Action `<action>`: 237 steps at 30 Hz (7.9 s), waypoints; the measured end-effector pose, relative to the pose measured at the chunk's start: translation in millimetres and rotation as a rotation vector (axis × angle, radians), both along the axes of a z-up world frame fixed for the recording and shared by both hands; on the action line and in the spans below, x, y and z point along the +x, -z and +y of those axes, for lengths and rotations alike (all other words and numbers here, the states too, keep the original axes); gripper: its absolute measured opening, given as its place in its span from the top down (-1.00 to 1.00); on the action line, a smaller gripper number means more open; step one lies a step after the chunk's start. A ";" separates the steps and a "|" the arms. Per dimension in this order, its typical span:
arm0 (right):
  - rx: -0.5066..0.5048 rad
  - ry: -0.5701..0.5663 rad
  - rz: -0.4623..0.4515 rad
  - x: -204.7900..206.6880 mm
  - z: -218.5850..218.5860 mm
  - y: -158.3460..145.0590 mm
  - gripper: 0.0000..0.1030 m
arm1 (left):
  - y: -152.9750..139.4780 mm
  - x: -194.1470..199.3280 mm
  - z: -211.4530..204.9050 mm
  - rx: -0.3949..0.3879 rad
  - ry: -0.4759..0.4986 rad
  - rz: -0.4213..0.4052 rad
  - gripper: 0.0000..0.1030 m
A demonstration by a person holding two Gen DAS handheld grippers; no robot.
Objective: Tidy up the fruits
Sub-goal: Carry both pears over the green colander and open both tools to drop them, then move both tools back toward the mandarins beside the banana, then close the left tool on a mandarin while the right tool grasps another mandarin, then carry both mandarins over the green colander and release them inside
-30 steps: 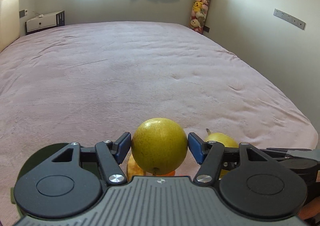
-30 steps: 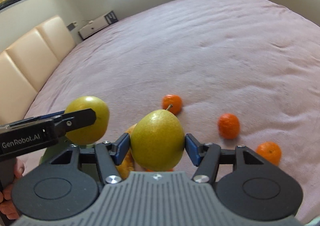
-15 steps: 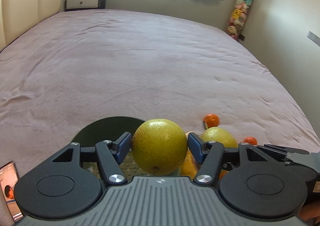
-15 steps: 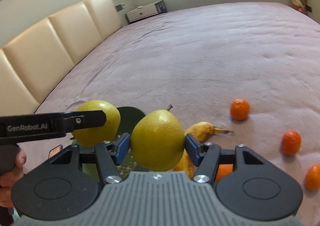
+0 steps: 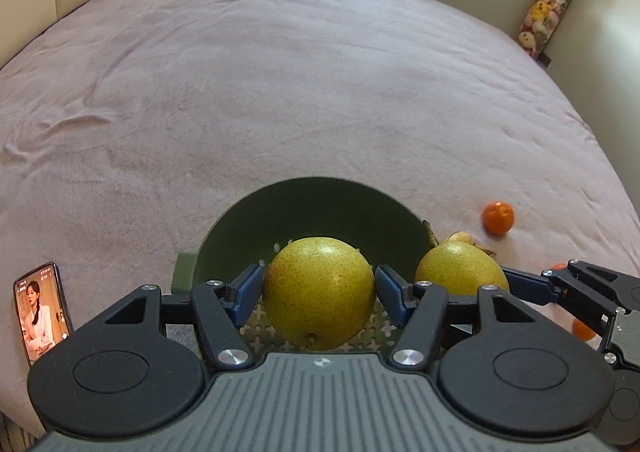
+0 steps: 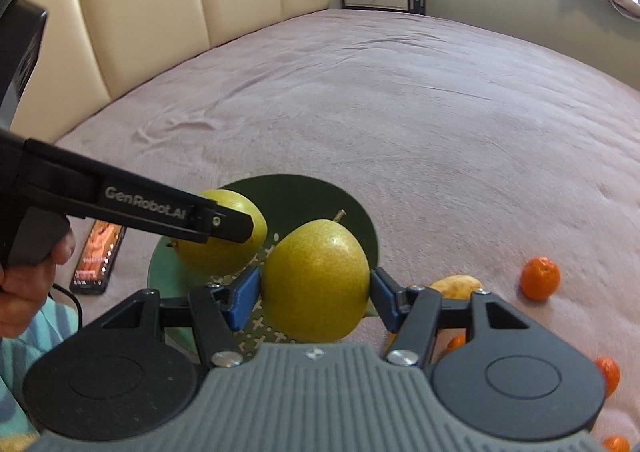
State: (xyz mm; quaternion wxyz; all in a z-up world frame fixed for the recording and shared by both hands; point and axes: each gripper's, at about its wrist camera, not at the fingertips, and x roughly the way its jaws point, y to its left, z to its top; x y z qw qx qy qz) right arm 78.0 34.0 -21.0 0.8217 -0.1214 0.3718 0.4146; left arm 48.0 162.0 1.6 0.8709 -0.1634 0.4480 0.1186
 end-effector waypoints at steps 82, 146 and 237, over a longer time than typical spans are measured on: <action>-0.108 0.414 -0.132 -2.6 -94.1 0.1 -0.48 | -18.0 13.9 -106.1 0.111 0.261 -0.229 -0.60; -0.303 0.930 0.038 65.3 -237.1 85.2 0.18 | 96.2 73.6 -197.9 -0.037 0.282 0.058 0.03; -0.181 -0.249 -0.124 23.5 16.1 14.3 0.25 | 60.0 15.4 -35.7 -0.066 0.172 0.289 0.06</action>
